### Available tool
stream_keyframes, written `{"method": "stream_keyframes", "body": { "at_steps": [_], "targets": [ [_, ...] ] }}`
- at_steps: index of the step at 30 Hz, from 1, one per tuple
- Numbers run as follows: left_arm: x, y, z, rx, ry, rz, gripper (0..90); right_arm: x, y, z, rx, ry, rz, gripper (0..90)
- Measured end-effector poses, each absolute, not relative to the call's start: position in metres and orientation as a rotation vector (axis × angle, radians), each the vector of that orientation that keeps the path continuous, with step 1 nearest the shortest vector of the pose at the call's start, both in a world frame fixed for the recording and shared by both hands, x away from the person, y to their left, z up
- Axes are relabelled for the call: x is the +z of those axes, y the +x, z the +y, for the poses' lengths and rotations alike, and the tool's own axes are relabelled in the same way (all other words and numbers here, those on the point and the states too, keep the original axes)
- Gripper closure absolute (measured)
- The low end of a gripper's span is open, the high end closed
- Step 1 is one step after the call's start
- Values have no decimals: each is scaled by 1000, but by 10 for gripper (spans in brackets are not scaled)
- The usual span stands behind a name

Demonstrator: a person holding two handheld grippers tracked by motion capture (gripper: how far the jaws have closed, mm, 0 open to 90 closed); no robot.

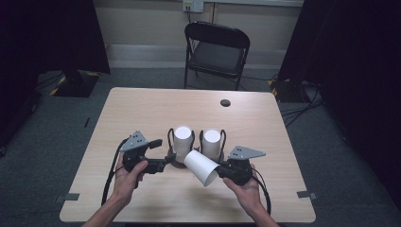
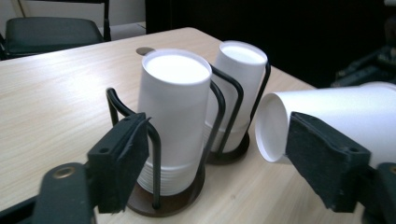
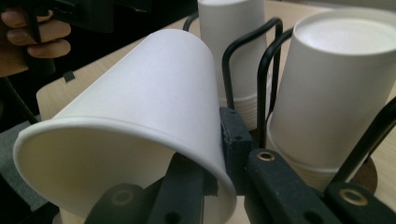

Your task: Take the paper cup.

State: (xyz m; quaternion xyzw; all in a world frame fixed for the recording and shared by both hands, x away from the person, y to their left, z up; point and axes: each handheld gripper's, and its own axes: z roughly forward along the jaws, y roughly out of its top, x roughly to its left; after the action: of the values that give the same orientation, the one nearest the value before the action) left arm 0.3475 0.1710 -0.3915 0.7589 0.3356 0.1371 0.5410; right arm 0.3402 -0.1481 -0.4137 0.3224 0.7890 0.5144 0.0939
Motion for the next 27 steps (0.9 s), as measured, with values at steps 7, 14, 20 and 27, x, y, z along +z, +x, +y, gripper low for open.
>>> {"method": "stream_keyframes", "body": {
  "at_steps": [7,14,20,27],
  "targets": [
    [-398,341,166,372,1894,729,182,-417,344,-149,1477,985,2413,873],
    [-407,343,169,310,1935,731,194,-416,343,-142,1447,971,2475,877],
    [-409,341,165,262,1964,681,206,-416,350,-138,1417,993,2532,877],
    [-411,337,159,268,1988,636,186,-417,357,-136,1357,1005,2603,877]
  ]
}}
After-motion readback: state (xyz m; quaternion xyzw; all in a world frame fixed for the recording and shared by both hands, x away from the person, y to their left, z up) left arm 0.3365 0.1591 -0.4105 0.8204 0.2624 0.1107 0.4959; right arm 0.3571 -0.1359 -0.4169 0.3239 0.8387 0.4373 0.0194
